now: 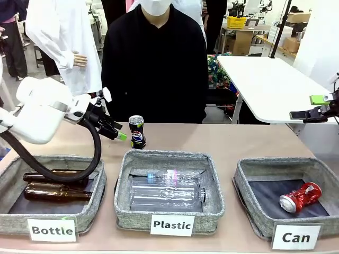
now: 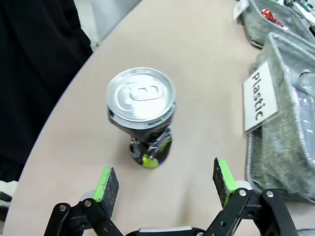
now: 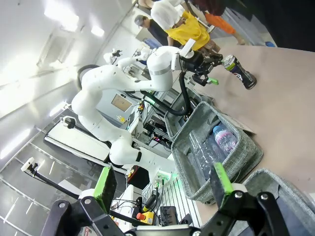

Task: Sort the can waste into the basket.
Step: Pick up the can waste from the table and place it in the right Fabric basket.

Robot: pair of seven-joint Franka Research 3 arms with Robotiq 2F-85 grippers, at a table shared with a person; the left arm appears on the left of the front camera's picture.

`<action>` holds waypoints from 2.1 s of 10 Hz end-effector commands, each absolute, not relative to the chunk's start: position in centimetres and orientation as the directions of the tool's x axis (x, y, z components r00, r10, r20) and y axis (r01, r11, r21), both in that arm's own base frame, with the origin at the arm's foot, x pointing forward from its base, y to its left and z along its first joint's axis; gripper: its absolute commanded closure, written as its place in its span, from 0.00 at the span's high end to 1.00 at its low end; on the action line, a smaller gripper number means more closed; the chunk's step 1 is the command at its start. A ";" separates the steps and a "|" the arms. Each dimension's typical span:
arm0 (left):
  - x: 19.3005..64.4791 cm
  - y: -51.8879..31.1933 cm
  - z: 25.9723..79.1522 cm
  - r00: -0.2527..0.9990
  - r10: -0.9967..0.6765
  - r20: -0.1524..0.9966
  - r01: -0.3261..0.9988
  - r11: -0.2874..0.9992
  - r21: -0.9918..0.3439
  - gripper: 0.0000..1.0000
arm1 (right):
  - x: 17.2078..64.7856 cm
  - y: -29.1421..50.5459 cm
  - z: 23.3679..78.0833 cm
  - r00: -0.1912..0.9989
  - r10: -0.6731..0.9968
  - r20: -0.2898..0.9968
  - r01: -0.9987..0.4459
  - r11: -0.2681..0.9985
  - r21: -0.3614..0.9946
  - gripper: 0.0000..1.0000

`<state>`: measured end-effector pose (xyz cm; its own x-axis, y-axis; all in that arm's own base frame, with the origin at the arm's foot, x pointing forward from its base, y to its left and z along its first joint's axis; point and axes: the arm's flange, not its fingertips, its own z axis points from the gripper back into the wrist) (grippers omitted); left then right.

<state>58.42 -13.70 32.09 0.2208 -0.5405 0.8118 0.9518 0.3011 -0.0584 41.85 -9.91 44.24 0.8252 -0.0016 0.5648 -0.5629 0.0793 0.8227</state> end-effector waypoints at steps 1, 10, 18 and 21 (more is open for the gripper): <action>59.8 -13.5 30.8 0.151 -0.482 0.863 0.963 0.268 -0.020 1.00 | 41.9 -9.9 44.5 0.819 -0.021 0.573 -0.571 0.064 0.819 1.00; 64.0 -16.4 26.1 0.060 -0.391 0.918 0.990 0.144 -0.004 1.00 | 41.9 -9.9 44.5 0.819 -0.021 0.573 -0.571 0.064 0.819 1.00; 65.0 -17.8 25.0 0.015 -0.242 0.970 0.999 0.038 -0.005 0.38 | 41.9 -9.9 44.5 0.819 -0.021 0.573 -0.571 0.064 0.819 1.00; 64.7 -17.5 25.5 0.001 -0.230 0.973 0.999 0.037 0.008 0.00 | 41.9 -9.9 44.5 0.819 -0.021 0.573 -0.571 0.064 0.819 1.00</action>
<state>64.55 -17.70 25.20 0.0358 -0.2647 0.9637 0.9991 0.0335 -0.0279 41.85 -9.91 44.24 0.8252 -0.0015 0.5648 -0.5629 0.0793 0.8227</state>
